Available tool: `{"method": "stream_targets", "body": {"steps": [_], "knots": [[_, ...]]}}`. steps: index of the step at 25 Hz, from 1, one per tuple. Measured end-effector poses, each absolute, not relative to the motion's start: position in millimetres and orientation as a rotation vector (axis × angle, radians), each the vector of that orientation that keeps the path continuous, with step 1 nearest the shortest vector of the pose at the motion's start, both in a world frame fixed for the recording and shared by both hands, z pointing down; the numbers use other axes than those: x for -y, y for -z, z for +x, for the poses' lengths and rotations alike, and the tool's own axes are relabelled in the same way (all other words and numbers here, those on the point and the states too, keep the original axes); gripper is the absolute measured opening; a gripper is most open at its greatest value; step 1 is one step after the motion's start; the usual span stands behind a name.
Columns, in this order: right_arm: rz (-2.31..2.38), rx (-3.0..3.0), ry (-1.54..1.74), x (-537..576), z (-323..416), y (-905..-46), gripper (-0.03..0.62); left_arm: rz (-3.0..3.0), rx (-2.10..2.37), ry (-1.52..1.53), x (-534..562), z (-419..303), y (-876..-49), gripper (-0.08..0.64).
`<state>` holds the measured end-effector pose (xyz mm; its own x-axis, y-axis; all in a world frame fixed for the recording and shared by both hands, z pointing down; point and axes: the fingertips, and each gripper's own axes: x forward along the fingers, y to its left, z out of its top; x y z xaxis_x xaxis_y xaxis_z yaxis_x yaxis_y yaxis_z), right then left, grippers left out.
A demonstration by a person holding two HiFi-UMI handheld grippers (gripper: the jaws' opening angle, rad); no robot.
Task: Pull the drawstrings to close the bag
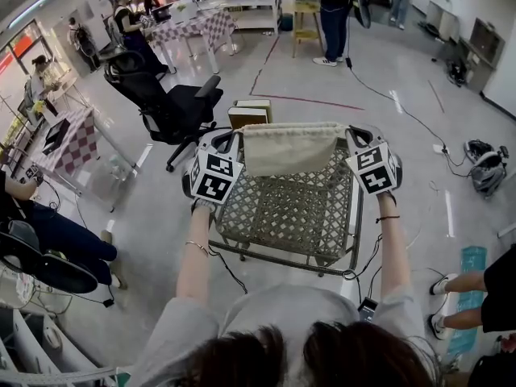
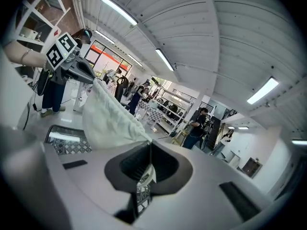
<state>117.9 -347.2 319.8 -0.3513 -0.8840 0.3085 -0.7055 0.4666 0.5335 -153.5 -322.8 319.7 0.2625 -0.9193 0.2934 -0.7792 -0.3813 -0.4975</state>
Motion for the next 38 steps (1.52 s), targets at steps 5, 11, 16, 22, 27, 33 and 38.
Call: {"method": "stream_targets", "body": {"steps": [5, 11, 16, 22, 27, 33, 38], "knots": [[1.376, 2.171, 0.380, 349.0, 122.8, -320.7, 0.025, -2.293, -1.613, 0.775, 324.5, -155.4, -323.3, 0.025], [1.433, 2.181, 0.353, 351.3, 128.9, -319.8, 0.025, -2.295, -1.666, 0.739, 325.8, -156.4, -324.2, 0.026], [1.490, 2.193, 0.315, 353.0, 131.3, -319.3, 0.025, -2.293, -1.706, 0.704, 326.3, -160.0, -324.5, 0.025], [1.552, 2.202, 0.270, 356.6, 139.0, -318.4, 0.025, -2.302, -1.734, 0.664, 327.6, -160.6, -325.1, 0.025], [1.586, 2.208, 0.265, 360.3, 142.6, -318.6, 0.025, -2.306, -1.742, 0.650, 328.8, -163.4, -325.5, 0.025], [1.612, 2.209, 0.256, 359.6, 146.6, -320.5, 0.025, -2.307, -1.748, 0.634, 327.6, -164.9, -326.3, 0.025], [1.640, 2.217, 0.227, 358.4, 149.7, -321.5, 0.025, -2.331, -1.745, 0.590, 324.3, -163.7, -321.9, 0.025]]}}
